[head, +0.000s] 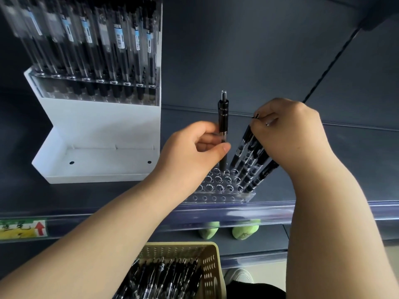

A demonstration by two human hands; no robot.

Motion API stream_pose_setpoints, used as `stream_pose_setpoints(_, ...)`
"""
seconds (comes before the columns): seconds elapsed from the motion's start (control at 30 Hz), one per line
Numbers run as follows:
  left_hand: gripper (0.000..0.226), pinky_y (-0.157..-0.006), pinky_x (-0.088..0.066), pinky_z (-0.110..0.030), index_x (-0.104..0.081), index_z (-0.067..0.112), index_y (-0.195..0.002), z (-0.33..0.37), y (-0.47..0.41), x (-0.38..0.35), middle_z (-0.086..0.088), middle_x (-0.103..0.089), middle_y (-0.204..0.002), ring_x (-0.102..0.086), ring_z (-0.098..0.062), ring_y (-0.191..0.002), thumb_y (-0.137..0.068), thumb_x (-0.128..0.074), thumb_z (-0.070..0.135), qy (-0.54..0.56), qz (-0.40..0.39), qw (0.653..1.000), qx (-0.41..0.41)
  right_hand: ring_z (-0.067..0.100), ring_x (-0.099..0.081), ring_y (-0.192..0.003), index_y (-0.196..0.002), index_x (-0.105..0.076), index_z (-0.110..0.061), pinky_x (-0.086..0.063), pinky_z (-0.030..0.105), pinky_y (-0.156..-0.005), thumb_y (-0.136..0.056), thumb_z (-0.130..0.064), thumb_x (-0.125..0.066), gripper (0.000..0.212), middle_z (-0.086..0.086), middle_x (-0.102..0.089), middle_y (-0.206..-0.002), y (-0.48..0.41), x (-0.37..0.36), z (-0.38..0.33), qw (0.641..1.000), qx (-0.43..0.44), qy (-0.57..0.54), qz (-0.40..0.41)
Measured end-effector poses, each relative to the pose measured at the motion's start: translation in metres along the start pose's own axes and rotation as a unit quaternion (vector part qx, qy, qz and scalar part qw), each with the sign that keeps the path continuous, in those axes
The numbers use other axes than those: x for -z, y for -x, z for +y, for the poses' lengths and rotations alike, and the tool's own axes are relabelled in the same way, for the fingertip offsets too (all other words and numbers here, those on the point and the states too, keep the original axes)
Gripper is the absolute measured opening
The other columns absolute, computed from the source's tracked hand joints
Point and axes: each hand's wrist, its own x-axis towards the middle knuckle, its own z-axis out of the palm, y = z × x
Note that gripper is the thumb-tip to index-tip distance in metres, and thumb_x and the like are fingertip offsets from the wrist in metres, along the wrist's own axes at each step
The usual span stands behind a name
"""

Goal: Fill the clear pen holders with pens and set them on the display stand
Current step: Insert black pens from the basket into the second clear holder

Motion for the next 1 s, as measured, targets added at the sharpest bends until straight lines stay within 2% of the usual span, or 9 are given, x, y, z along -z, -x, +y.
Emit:
stream_pose_setpoints(0.13, 0.024, -0.078, -0.051, -0.015, -0.066, 0.028, -0.102, 0.0, -0.001, 0.0, 0.012, -0.07, -0.087, -0.065, 0.0, -0.082, -0.08, -0.071, 0.02, -0.002, 0.002, 1.0, -0.003, 0.021, -0.061, -0.088, -0.095, -0.066, -0.021, -0.051, 0.036, -0.082, -0.081, -0.018, -0.059, 0.016, -0.006, -0.063, -0.083, 0.0, -0.001, 0.001, 1.0, -0.005, -0.006, 0.004)
stream_pose_setpoints(0.33, 0.023, -0.079, -0.051, -0.015, -0.065, 0.029, -0.1, -0.001, -0.001, -0.002, 0.011, -0.07, -0.087, -0.065, 0.0, -0.081, -0.08, -0.071, 0.019, 0.002, -0.001, 1.0, -0.001, 0.02, -0.061, -0.082, -0.088, -0.068, -0.026, -0.052, 0.036, -0.079, -0.082, -0.018, -0.059, 0.014, -0.008, -0.063, -0.079, -0.001, -0.002, 0.004, 1.0, 0.006, -0.002, -0.001)
stream_pose_setpoints(0.53, 0.029, -0.082, -0.053, -0.021, -0.066, 0.023, -0.108, -0.003, -0.002, -0.002, 0.011, -0.07, -0.089, -0.065, -0.002, -0.084, -0.08, -0.071, 0.02, -0.008, -0.001, 1.0, 0.004, 0.036, -0.054, -0.096, -0.105, -0.067, -0.018, -0.046, 0.047, -0.088, -0.088, -0.011, -0.049, 0.026, 0.007, -0.067, -0.102, -0.003, -0.012, 0.006, 0.998, 0.053, 0.022, 0.007)
stream_pose_setpoints(0.7, 0.03, -0.083, -0.053, -0.023, -0.065, 0.024, -0.11, -0.004, -0.001, -0.001, 0.012, -0.069, -0.089, -0.065, -0.002, -0.084, -0.081, -0.071, 0.021, -0.014, -0.001, 1.0, 0.004, 0.035, -0.047, -0.105, -0.106, -0.064, -0.011, -0.042, 0.044, -0.089, -0.091, -0.009, -0.041, 0.027, 0.008, -0.065, -0.107, -0.005, -0.015, 0.007, 0.996, 0.049, 0.072, -0.022)
stream_pose_setpoints(0.9, 0.028, -0.085, -0.053, -0.026, -0.066, 0.024, -0.108, -0.006, -0.001, -0.001, 0.011, -0.07, -0.088, -0.065, -0.004, -0.085, -0.08, -0.071, 0.021, -0.015, 0.001, 1.0, 0.006, 0.032, -0.052, -0.105, -0.11, -0.066, -0.02, -0.043, 0.045, -0.091, -0.09, -0.015, -0.046, 0.028, 0.005, -0.067, -0.107, -0.004, -0.011, 0.004, 0.998, 0.036, 0.053, -0.025)
stream_pose_setpoints(1.0, 0.027, -0.086, -0.053, -0.028, -0.066, 0.025, -0.106, -0.006, -0.001, 0.0, 0.012, -0.07, -0.088, -0.066, -0.004, -0.085, -0.08, -0.071, 0.021, -0.013, 0.001, 1.0, 0.006, 0.032, -0.057, -0.098, -0.099, -0.069, -0.021, -0.045, 0.046, -0.091, -0.087, -0.014, -0.048, 0.025, 0.006, -0.069, -0.095, -0.002, -0.004, 0.003, 0.999, 0.027, 0.035, -0.019)
